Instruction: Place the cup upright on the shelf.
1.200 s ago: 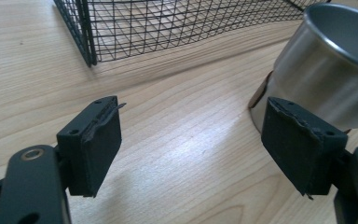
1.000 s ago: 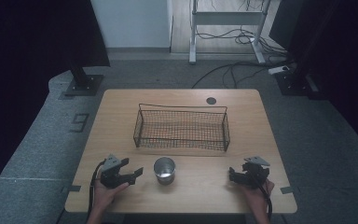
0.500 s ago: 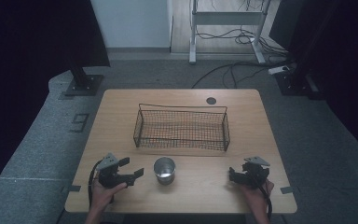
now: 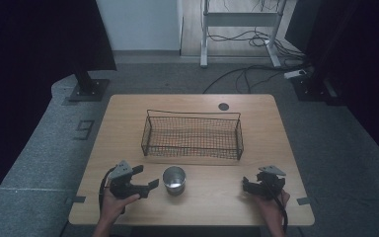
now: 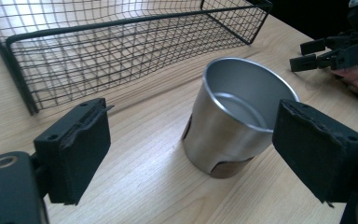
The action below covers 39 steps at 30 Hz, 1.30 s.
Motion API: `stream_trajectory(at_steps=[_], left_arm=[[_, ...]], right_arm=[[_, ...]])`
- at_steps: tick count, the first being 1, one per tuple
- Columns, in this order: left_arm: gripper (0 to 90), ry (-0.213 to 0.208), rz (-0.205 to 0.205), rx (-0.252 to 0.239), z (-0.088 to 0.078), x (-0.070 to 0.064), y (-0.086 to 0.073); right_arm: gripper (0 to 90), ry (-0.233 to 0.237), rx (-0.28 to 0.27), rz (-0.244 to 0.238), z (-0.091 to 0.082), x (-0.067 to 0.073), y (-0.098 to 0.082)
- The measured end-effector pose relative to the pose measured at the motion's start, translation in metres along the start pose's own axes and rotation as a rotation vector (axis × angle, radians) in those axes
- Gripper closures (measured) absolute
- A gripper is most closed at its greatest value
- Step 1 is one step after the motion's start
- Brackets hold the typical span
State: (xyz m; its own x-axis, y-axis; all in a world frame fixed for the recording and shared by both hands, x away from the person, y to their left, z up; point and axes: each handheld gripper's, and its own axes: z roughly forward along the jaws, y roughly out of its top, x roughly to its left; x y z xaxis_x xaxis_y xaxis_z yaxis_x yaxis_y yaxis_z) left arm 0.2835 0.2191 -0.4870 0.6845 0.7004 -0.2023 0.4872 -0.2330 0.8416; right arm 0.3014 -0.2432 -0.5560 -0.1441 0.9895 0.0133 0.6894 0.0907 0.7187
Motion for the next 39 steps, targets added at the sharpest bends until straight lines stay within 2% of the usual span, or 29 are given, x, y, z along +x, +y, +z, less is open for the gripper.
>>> stream_trajectory(at_steps=[10,16,22,32,39], left_arm=[[7.9,-0.046,0.053,0.055,0.019,-0.022,0.011],[6.6,-0.047,0.084,0.087,0.033,-0.03,0.019],[6.0,-0.051,0.094,0.123,0.043,-0.034,0.02],[1.7,-0.07,0.109,0.152,0.056,-0.042,0.021],[1.2,-0.042,0.13,0.174,0.066,-0.044,0.021]], right_arm=[[3.2,-0.004,-0.001,0.003,-0.001,0.0,0.0],[3.5,-0.006,-0.004,0.003,-0.001,0.0,-0.001],[3.5,-0.006,-0.004,0.003,-0.001,0.0,-0.001],[3.6,-0.006,-0.004,0.003,-0.001,0.0,-0.001],[3.5,-0.006,-0.004,0.003,-0.001,0.0,-0.001]])
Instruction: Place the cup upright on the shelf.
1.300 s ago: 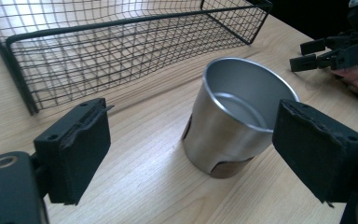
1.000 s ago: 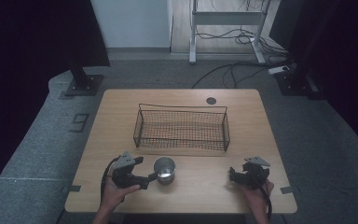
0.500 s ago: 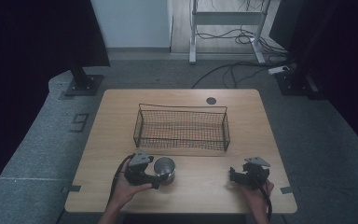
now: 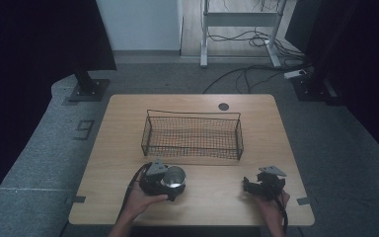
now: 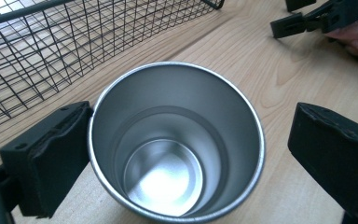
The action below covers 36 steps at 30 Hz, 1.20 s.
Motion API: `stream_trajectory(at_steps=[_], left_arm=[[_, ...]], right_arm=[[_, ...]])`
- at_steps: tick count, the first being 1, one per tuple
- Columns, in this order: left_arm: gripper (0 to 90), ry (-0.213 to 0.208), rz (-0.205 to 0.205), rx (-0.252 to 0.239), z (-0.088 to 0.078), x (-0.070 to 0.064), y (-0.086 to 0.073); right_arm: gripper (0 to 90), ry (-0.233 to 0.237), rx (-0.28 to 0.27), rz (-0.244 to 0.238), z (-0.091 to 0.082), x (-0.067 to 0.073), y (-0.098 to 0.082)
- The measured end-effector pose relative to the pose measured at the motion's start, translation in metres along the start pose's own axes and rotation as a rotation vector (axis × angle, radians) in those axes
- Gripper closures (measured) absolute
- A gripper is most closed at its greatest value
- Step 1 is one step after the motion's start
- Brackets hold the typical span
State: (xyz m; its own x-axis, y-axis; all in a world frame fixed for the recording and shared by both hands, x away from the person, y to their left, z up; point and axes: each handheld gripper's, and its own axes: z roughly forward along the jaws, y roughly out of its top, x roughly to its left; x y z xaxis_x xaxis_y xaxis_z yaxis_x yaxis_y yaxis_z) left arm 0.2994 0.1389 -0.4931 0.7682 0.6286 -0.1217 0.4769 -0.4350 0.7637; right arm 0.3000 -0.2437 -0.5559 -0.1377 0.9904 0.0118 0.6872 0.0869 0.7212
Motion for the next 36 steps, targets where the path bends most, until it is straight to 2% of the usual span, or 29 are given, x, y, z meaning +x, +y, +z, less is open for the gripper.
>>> stream_trajectory(at_steps=[4,8,9,12,25,36], left_arm=[[2.0,0.012,0.007,0.008,0.006,0.001,-0.001],[8.7,0.028,0.013,0.0,0.009,-0.001,-0.002],[11.5,0.051,0.012,-0.006,0.009,-0.001,-0.002],[13.9,0.045,0.004,-0.008,0.009,0.0,-0.002],[14.3,0.039,0.022,-0.011,0.007,-0.001,-0.004],[14.3,0.018,0.014,-0.07,-0.008,0.0,0.004]], right_arm=[[3.6,0.0,0.0,0.0,0.0,0.0,0.0],[3.6,0.0,0.0,0.0,0.0,0.0,0.0],[3.5,0.0,0.0,0.0,0.0,0.0,0.0],[3.5,0.0,0.0,0.0,0.0,0.0,0.0],[3.6,0.0,0.0,0.0,0.0,0.0,0.0],[3.6,0.0,0.0,0.0,0.0,0.0,0.0]])
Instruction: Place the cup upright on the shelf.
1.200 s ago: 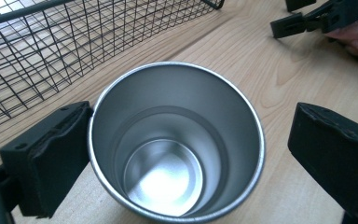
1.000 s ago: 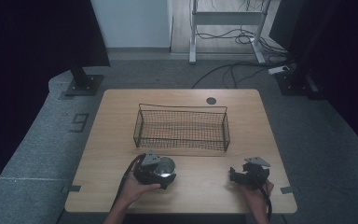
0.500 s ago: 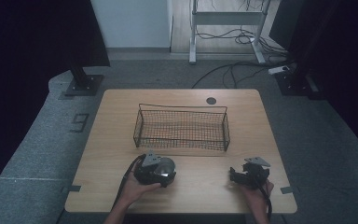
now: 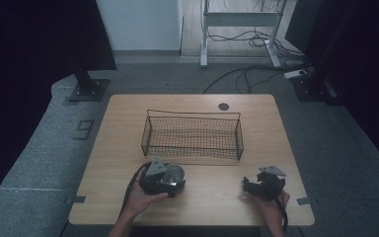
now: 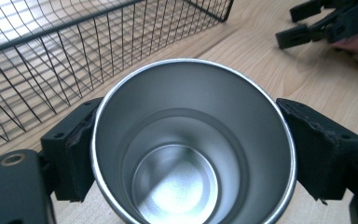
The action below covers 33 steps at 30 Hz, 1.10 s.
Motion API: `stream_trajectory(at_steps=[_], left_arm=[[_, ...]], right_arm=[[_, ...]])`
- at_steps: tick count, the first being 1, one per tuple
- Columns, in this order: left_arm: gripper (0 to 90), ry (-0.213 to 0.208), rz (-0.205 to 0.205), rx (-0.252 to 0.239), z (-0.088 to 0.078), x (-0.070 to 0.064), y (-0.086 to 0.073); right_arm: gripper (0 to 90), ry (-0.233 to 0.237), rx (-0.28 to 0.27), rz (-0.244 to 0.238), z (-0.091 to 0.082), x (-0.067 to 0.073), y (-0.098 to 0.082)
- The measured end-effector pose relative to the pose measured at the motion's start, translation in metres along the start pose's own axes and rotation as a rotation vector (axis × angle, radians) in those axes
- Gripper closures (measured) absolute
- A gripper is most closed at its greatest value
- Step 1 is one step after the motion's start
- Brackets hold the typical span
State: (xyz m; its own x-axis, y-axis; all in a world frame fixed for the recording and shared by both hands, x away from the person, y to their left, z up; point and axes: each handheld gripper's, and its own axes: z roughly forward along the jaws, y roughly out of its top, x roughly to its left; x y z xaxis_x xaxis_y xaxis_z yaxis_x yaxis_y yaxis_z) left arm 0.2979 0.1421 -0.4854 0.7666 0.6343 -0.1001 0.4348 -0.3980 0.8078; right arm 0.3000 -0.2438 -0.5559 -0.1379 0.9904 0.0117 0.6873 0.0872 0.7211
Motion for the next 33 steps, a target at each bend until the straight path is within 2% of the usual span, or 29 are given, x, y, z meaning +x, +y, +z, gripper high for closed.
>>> stream_trajectory(at_steps=[23,33], left_arm=[[14.4,-0.028,-0.029,-0.061,-0.023,0.014,0.018],[14.4,-0.025,-0.02,-0.075,-0.029,0.019,0.029]], right_arm=[[3.9,-0.001,-0.001,0.001,0.0,0.0,0.0],[4.4,-0.003,-0.002,0.004,0.0,0.0,0.0]])
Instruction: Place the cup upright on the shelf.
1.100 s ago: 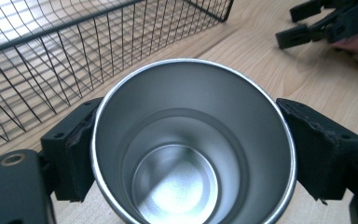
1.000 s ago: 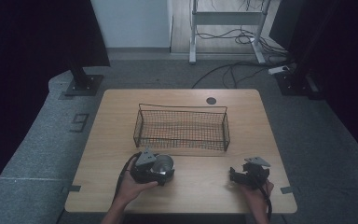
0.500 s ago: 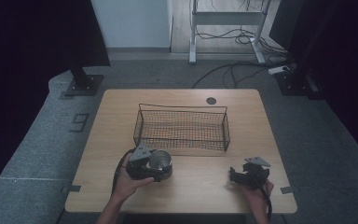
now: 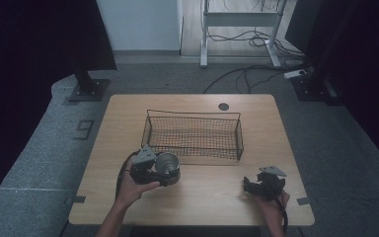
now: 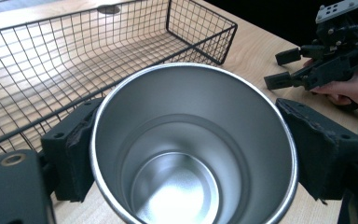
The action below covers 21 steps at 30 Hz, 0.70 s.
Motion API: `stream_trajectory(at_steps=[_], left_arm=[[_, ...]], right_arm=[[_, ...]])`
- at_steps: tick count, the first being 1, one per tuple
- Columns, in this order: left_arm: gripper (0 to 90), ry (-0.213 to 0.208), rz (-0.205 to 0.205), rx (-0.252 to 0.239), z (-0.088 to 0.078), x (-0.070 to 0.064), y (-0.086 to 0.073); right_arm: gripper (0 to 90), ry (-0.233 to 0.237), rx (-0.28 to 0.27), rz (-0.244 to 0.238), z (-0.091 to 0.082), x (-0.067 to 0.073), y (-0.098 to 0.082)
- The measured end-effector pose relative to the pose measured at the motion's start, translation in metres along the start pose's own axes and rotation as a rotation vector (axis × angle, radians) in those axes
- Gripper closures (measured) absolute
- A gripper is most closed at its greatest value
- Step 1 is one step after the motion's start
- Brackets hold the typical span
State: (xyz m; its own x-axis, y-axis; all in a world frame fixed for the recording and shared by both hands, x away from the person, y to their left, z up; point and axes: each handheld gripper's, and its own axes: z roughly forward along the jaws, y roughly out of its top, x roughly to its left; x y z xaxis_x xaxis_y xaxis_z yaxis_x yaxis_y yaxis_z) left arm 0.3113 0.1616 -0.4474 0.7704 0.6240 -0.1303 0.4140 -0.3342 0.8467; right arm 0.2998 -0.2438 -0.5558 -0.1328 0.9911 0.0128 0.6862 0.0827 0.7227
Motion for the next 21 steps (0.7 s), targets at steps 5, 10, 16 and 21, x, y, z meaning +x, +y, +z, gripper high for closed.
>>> stream_trajectory(at_steps=[5,10,16,21], left_arm=[[14.3,-0.006,-0.003,-0.006,-0.002,0.003,0.005],[14.4,-0.009,0.001,0.0,-0.001,0.004,0.009],[14.3,-0.009,0.004,0.0,-0.002,0.006,0.013],[14.3,-0.008,0.01,0.002,-0.002,0.007,0.018]], right_arm=[[4.5,-0.001,-0.001,0.0,0.0,0.0,0.0],[4.5,-0.001,-0.001,0.0,0.0,0.0,0.0],[4.5,-0.001,-0.001,0.0,0.0,0.0,0.0],[4.5,-0.001,-0.001,0.0,0.0,0.0,0.0]])
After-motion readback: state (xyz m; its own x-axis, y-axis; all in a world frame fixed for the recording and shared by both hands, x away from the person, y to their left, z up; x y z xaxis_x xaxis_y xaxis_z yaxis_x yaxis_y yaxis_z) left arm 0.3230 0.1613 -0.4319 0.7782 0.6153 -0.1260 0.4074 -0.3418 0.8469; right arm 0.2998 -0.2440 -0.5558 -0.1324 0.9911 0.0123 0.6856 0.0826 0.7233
